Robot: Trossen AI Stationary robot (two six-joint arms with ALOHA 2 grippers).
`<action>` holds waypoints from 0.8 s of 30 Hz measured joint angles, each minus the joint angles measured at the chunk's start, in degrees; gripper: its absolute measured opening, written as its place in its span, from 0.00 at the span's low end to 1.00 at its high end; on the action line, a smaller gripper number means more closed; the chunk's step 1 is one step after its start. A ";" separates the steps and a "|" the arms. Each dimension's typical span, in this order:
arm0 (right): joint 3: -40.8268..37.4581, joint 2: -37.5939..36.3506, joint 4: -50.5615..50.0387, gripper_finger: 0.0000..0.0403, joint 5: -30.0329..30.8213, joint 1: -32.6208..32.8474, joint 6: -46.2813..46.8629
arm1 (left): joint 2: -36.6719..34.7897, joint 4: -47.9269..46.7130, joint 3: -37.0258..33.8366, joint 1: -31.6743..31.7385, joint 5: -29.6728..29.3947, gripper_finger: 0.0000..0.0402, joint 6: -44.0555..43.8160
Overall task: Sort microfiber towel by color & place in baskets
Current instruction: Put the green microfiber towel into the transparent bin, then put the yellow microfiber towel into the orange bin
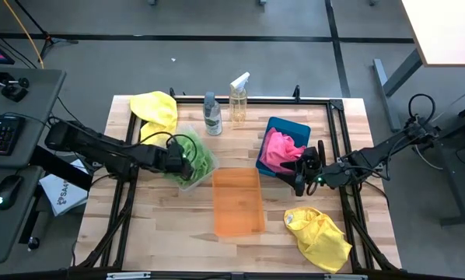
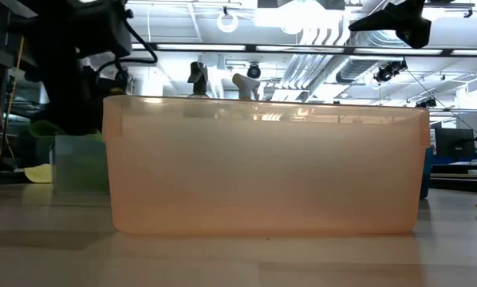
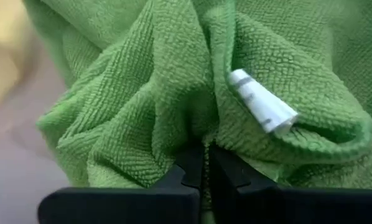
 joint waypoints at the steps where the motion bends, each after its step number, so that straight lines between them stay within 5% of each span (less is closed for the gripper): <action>1: 0.00 0.00 -0.02 0.65 0.15 0.00 0.12 | 0.00 -0.01 0.13 0.71 0.39 0.00 1.13; 8: 0.00 0.00 0.00 0.65 0.34 -0.14 2.39 | 0.02 -1.00 4.74 5.39 3.20 0.05 12.51; 24: 0.00 0.02 0.00 0.65 1.59 -6.87 6.47 | 0.00 -19.87 20.64 11.73 0.66 0.44 33.38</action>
